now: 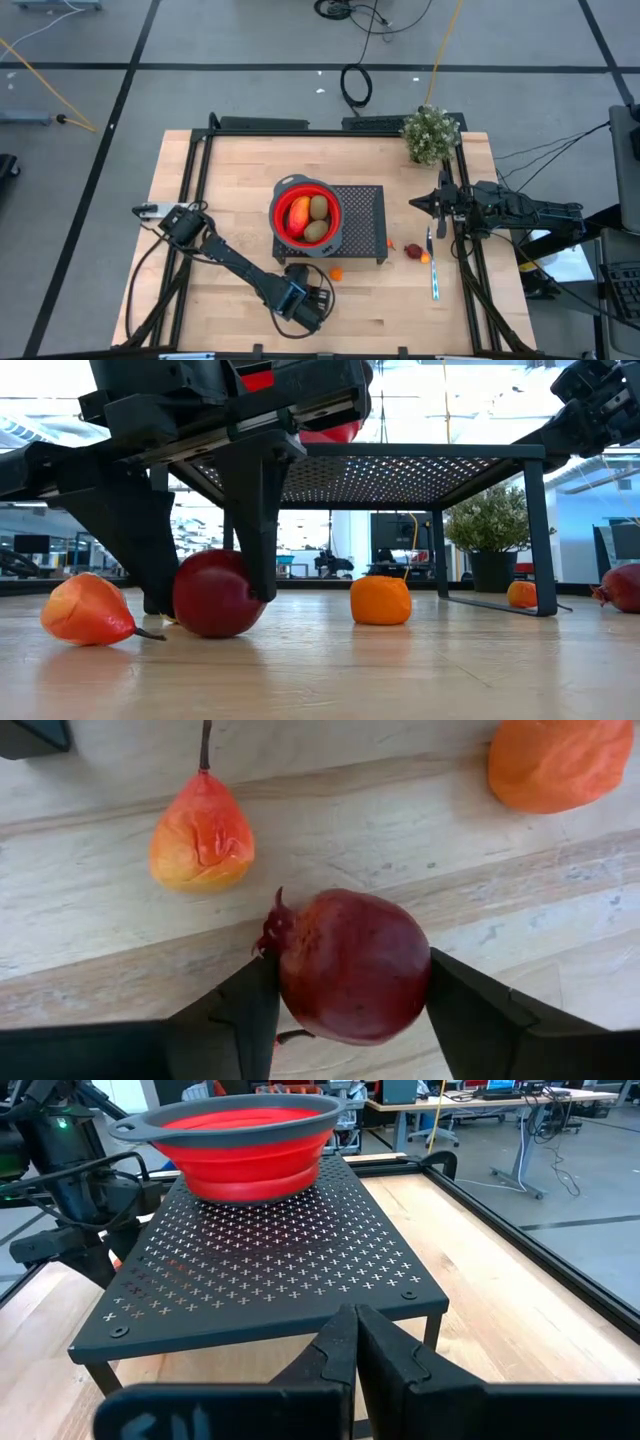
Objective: Pick & Place Fruit
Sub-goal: Put the pomegranate into the red colander on the shelf
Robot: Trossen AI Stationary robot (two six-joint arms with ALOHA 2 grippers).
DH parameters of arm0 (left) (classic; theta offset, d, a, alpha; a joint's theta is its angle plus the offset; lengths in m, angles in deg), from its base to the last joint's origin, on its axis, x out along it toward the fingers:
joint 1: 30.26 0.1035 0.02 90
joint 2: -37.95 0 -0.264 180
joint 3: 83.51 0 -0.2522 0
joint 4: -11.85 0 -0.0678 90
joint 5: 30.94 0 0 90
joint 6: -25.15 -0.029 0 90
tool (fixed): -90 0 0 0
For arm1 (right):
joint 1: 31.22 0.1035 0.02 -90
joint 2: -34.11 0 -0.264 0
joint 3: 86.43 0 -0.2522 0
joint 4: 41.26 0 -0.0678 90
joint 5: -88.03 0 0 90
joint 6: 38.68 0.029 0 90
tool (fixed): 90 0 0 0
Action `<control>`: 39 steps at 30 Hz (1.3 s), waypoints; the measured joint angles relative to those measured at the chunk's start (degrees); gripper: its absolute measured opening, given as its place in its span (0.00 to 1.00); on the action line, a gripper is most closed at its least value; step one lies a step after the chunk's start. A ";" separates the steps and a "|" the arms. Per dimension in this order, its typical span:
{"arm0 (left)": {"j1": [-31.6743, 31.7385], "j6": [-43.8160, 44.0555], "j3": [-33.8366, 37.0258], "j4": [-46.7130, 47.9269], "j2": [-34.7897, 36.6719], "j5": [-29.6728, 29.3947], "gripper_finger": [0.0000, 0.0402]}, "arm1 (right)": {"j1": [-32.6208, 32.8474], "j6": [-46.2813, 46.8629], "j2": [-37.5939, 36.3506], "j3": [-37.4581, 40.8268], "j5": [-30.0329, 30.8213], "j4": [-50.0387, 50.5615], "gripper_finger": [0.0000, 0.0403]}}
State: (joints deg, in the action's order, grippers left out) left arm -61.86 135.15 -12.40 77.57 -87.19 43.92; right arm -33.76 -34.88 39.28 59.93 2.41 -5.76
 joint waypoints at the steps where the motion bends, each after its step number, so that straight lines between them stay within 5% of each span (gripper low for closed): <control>1: 0.00 0.00 0.00 0.00 0.00 0.00 0.52 | 0.01 0.00 0.00 -0.02 -0.02 0.00 0.00; 21: -0.34 -1.33 0.07 -1.69 1.40 3.43 0.52 | 0.02 0.00 0.00 -0.01 0.00 0.00 0.00; 30: -0.46 -9.99 0.02 -8.59 6.57 1.35 0.52 | 0.02 0.00 -0.01 -0.02 0.00 -0.01 0.00; 39: -1.26 -31.04 0.00 -25.70 12.12 -6.88 0.52 | 0.02 0.00 -0.02 -0.01 0.00 0.00 0.00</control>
State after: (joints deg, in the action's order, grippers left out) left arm -63.12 104.11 -12.40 51.87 -75.08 37.05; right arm -33.74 -34.88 39.26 59.91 2.41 -5.76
